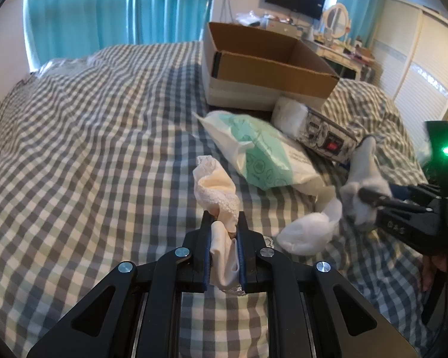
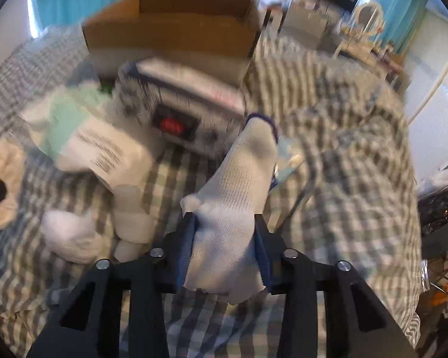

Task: Organize soft objects
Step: 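Grasp the white sock with the right gripper while the left grasps a crumpled tissue, then carry the sock and tissue into the cardboard box and open both grippers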

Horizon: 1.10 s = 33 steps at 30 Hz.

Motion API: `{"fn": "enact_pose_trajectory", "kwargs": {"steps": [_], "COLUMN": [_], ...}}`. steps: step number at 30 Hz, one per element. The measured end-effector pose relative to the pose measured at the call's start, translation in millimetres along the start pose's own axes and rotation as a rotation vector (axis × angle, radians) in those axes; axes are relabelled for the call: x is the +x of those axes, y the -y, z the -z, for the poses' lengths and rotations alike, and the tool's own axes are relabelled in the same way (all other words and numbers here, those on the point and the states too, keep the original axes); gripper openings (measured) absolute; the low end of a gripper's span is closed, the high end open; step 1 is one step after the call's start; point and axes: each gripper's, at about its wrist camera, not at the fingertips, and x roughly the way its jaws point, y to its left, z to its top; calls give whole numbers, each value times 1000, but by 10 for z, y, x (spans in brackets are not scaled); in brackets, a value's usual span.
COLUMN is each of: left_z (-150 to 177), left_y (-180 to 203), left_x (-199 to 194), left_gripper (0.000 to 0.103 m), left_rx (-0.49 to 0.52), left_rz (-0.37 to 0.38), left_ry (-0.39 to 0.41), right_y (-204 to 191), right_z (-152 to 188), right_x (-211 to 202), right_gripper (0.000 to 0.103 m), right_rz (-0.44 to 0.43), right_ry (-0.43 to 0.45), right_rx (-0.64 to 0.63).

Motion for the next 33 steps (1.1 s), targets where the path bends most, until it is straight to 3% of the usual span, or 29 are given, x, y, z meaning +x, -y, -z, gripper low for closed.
{"fn": "enact_pose_trajectory", "kwargs": {"steps": [6, 12, 18, 21, 25, 28, 33], "left_z": [-284, -877, -1716, -2137, -2475, -2530, -2406], "left_y": [74, 190, 318, 389, 346, 358, 360], "left_x": [-159, -387, -369, -239, 108, 449, 865], "left_gripper": [13, 13, 13, 13, 14, 16, 21], "left_rx": [47, 33, 35, 76, 56, 99, 130], "left_rz": [17, 83, 107, 68, 52, 11, 19], "left_ry": [35, 122, 188, 222, 198, 175, 142], "right_y": [195, 447, 424, 367, 283, 236, 212], "right_z": [-219, -990, -1825, -2176, -2537, -2624, -2537], "right_x": [-653, -1176, -1344, -1229, -764, -302, 263], "right_gripper": [31, 31, 31, 31, 31, 31, 32], "right_rz": [-71, -190, -217, -212, -206, -227, -230], "right_ry": [207, 344, 419, 420, 380, 337, 278], "right_rx": [16, -3, -86, -118, -134, -127, -109]}}
